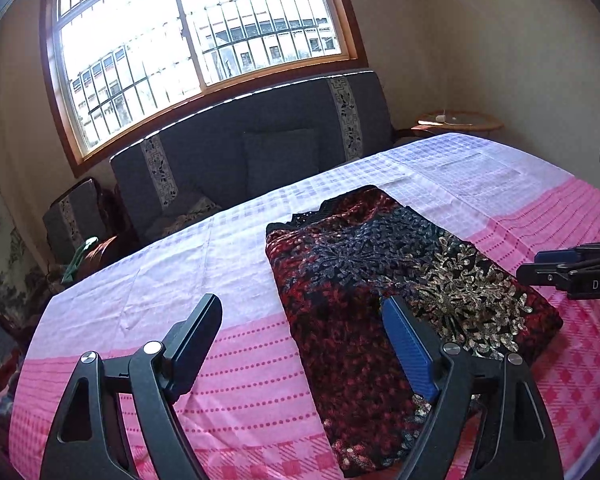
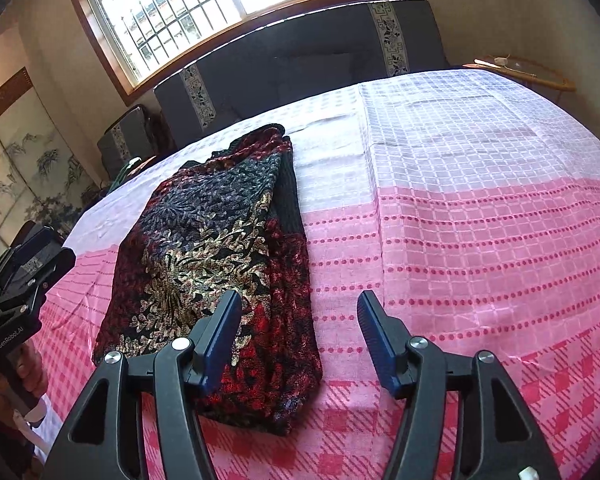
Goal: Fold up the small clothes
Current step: 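Move both tools to the long side edge of the sweater, then grasp the sweater's side edge with both tools and lift it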
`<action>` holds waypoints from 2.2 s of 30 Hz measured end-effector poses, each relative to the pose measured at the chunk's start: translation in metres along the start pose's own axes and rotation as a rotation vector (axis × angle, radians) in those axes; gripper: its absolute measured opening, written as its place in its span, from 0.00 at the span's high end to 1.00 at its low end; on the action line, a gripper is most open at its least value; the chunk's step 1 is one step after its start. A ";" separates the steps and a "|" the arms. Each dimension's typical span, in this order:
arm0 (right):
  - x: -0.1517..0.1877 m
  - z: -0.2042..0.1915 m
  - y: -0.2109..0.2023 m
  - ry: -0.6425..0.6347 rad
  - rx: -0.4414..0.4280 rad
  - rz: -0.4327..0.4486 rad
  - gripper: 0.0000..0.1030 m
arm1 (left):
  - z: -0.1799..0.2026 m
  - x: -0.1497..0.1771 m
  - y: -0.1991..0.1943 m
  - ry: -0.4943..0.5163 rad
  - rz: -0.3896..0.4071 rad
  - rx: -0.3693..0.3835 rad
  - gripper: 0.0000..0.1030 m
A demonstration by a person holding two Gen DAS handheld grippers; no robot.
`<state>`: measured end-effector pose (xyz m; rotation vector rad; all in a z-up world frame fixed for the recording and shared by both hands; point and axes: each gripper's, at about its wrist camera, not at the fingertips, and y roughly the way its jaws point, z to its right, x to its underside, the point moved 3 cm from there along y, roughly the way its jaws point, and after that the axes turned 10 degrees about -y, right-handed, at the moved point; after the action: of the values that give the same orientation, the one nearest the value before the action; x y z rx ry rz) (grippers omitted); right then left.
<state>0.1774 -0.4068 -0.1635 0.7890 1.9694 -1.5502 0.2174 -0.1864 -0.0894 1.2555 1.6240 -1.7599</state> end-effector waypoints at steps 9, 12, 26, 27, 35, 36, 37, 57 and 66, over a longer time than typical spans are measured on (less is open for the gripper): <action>-0.006 0.000 0.011 -0.005 -0.004 -0.023 0.41 | 0.005 0.008 0.017 0.020 -0.022 -0.023 0.19; -0.008 -0.001 0.015 -0.013 -0.005 -0.032 0.41 | 0.004 0.010 0.026 0.016 -0.036 -0.022 0.19; -0.039 -0.001 0.052 -0.117 -0.160 -0.177 0.39 | -0.071 0.021 0.111 -0.528 -0.376 0.567 0.19; -0.042 -0.001 0.055 -0.120 -0.181 -0.184 0.38 | -0.073 0.022 0.117 -0.567 -0.399 0.625 0.19; -0.071 0.001 0.086 -0.107 -0.377 -0.220 0.38 | -0.062 0.009 0.145 -0.587 -0.433 0.805 0.19; -0.074 0.004 0.089 -0.102 -0.387 -0.214 0.39 | -0.060 0.006 0.147 -0.575 -0.437 0.805 0.19; -0.078 0.008 0.093 -0.089 -0.400 -0.207 0.39 | -0.057 0.005 0.149 -0.557 -0.442 0.801 0.19; -0.066 -0.005 0.120 0.134 -0.595 -0.269 0.80 | -0.042 0.011 0.153 -0.547 -0.504 0.707 0.74; -0.088 -0.029 0.100 0.180 -0.603 -0.240 0.82 | -0.066 0.000 0.134 -0.578 -0.507 0.691 0.75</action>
<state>0.3090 -0.3719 -0.1634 0.4594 2.5500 -0.9210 0.3466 -0.1538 -0.1565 0.4516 1.0664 -2.8189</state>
